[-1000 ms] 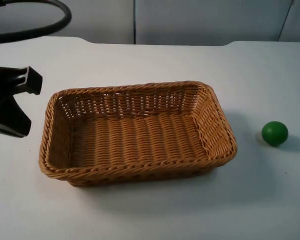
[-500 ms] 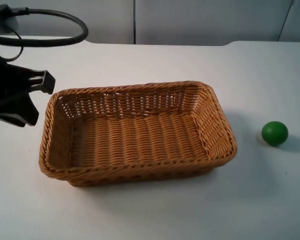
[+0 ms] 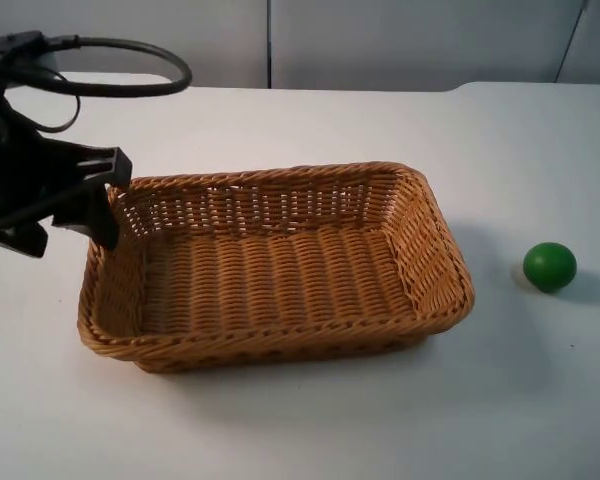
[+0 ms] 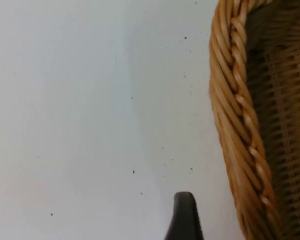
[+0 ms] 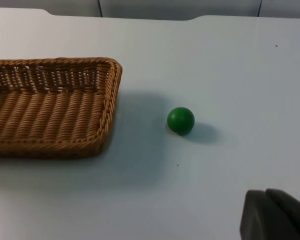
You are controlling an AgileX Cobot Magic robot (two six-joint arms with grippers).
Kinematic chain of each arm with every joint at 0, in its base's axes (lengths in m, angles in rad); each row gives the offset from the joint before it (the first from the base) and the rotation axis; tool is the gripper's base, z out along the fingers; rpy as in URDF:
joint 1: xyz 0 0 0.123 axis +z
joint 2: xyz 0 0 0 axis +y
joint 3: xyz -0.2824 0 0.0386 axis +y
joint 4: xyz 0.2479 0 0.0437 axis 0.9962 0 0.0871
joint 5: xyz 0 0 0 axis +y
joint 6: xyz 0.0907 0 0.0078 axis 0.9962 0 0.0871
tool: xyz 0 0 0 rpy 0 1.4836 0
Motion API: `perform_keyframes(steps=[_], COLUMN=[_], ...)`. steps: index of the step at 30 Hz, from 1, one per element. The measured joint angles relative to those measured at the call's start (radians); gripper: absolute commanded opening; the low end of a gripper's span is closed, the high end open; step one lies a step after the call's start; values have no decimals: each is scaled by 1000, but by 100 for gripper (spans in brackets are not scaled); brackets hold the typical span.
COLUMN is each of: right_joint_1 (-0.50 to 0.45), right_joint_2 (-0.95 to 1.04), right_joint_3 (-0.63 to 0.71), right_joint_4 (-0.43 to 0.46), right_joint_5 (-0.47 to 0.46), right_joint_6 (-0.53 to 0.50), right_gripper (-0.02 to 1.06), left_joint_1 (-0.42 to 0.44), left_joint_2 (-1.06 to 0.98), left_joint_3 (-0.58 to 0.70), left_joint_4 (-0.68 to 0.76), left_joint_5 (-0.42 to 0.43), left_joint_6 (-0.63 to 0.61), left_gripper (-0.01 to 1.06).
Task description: Pick up the basket with the left hand and place the ball into the basket with the right hand.
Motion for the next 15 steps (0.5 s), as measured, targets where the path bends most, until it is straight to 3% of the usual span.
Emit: perform_keyframes(steps=[12,15], right_joint_1=[0,0], right_joint_2=[0,0], right_joint_3=[0,0], right_joint_4=[0,0], right_joint_5=[0,0], right_joint_6=[0,0], right_gripper=[0,0], left_joint_1=[0,0], left_joint_2=[151,188], left_joint_3=[-66,-70], left_joint_4=[-44,-75], left_joint_5=[-23,-36], left_joint_6=[0,0], left_gripper=[61,54])
